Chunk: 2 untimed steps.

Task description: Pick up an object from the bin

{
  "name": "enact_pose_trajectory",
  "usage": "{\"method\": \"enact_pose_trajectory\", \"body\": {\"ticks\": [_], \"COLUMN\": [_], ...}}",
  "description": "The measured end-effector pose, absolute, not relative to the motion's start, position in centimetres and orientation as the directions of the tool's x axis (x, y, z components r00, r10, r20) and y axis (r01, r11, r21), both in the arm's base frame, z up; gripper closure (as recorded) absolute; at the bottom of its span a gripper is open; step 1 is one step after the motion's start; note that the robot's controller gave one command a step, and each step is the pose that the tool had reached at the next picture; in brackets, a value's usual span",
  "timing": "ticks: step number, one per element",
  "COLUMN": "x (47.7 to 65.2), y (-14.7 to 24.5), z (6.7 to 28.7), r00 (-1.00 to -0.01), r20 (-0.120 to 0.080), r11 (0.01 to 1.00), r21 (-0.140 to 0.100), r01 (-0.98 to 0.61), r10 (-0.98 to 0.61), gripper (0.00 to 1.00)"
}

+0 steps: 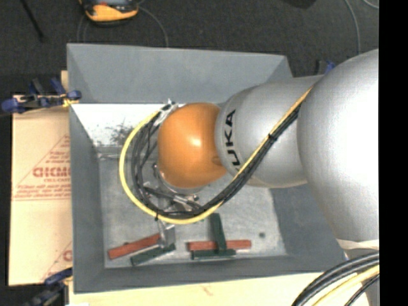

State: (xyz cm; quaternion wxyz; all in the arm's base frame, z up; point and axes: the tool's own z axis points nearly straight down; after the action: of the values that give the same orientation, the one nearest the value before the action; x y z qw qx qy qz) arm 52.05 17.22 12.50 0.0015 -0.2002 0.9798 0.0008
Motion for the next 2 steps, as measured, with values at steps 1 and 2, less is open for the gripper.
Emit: {"method": "enact_pose_trajectory", "body": {"ticks": [1, 2], "x": [49.9, 49.1], "y": [19.5, 22.8], "z": [9.7, 7.1], "r00": [-0.834, -0.683], "r20": [-0.003, -0.003], "r11": [0.834, 0.683], "r21": [-0.001, 0.001], "r01": [-0.552, -0.731], "r10": [-0.552, -0.731], "gripper": [0.00, 1.00]}}
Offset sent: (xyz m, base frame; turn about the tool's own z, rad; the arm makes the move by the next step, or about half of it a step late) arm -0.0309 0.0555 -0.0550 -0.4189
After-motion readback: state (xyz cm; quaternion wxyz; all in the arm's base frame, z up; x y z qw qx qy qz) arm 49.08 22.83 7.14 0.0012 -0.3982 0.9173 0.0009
